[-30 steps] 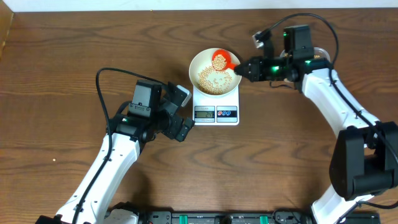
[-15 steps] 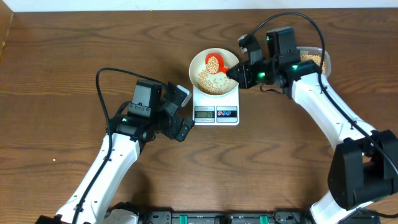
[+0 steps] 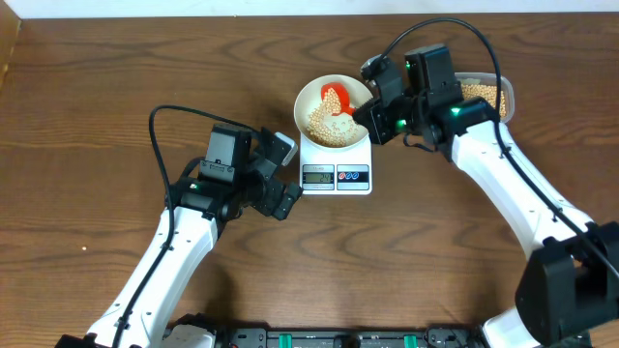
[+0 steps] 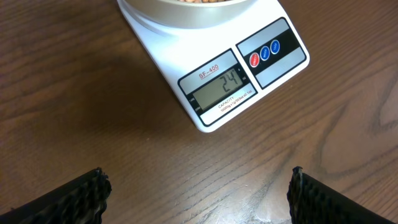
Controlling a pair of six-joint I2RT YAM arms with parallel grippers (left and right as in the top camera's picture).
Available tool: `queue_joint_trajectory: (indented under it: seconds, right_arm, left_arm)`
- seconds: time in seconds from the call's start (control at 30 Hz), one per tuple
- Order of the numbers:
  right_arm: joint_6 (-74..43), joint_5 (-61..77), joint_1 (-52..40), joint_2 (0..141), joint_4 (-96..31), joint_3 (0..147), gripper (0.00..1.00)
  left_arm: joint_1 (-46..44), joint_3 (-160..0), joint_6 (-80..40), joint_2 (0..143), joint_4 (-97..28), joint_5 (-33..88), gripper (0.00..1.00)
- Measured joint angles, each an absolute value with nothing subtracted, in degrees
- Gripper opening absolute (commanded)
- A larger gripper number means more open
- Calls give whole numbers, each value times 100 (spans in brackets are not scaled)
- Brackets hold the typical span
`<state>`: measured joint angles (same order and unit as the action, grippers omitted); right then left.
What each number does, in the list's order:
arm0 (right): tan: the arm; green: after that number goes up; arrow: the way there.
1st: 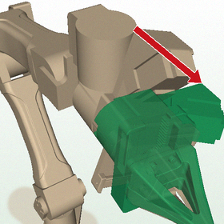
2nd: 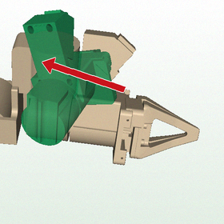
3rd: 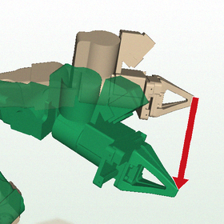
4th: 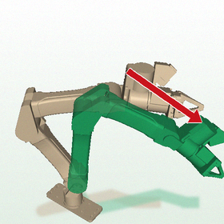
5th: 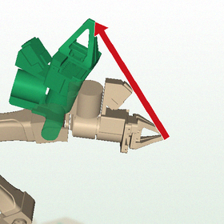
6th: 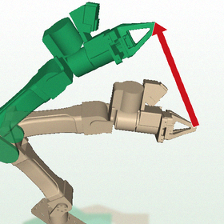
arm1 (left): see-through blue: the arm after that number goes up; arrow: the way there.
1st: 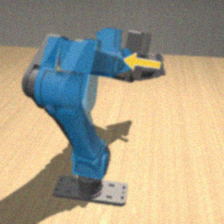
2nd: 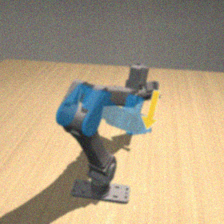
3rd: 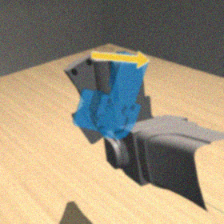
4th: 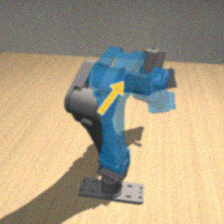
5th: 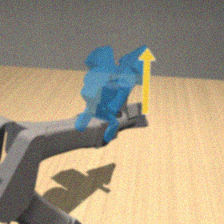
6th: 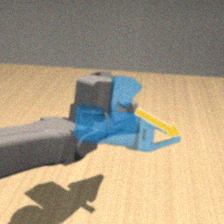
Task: Scoop item into bowl and weigh 50g on scale
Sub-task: 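Tilt the scoop slightly to trickle chickpeas into the bowl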
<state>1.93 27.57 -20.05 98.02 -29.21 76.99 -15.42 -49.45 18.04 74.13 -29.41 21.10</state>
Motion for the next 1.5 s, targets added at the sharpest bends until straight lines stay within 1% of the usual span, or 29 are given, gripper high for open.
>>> queue_joint_trajectory:
  seconds: [0.3,0.63,0.93,1.5]
  right_arm:
    - [270,2764,-2005,9668,-3044,7699,1]
    - [-283,3363,-1953,9592,-3011,7699,1]
    - [-657,3640,-1597,9592,-2969,7699,1]
    - [-587,3603,-1529,9592,-2891,7699,1]
  left_arm:
    - [-1542,-4945,1804,7413,-2941,2112,94]
    - [-1542,-4943,1804,7413,-2941,2110,93]
    - [-1542,-4943,1804,7413,-2941,2110,93]
    - [-1542,-4945,1804,7413,-2941,2110,93]
